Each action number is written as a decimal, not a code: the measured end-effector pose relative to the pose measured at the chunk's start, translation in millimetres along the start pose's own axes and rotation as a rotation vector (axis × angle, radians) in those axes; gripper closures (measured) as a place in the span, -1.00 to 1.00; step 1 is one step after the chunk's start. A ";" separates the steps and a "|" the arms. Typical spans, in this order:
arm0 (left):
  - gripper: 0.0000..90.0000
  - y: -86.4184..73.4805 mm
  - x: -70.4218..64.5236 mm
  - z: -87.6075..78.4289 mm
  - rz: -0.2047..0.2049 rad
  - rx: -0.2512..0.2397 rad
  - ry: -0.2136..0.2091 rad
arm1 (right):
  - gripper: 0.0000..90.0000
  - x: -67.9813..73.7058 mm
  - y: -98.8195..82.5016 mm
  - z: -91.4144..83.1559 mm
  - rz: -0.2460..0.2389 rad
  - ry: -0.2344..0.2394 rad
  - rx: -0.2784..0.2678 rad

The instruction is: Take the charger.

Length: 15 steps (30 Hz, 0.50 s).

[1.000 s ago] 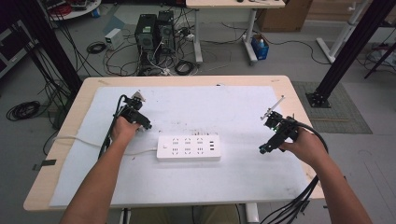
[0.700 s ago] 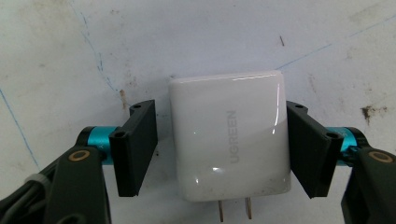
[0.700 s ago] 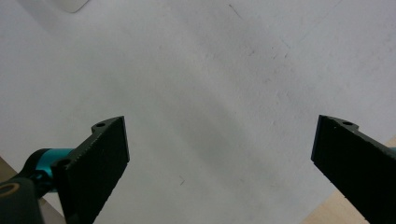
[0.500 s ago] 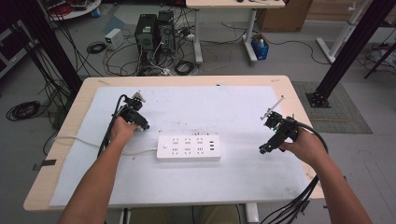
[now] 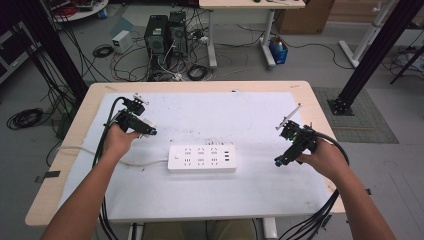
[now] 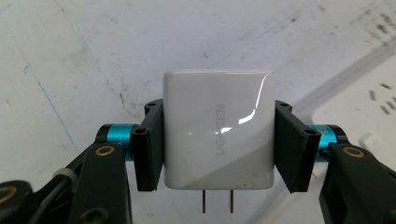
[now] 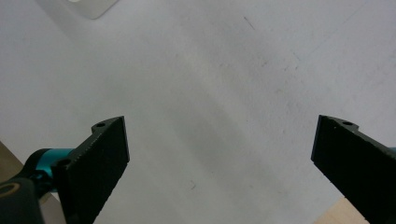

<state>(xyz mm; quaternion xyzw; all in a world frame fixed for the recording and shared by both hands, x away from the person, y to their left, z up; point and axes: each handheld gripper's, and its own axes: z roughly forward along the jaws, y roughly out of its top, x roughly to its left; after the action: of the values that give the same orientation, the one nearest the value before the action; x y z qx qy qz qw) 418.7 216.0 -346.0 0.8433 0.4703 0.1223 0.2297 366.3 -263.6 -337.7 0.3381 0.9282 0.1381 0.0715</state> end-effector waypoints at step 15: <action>-0.05 -10.1 -23.0 -53.6 0.089 -0.094 -0.031 | -0.92 15.8 3.2 -7.5 -0.032 -0.010 -0.012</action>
<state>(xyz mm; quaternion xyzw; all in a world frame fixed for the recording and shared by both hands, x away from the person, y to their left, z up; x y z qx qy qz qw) 376.4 215.6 -304.5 0.8533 0.4226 0.1412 0.2708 354.5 -252.6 -330.2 0.3233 0.9323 0.1408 0.0802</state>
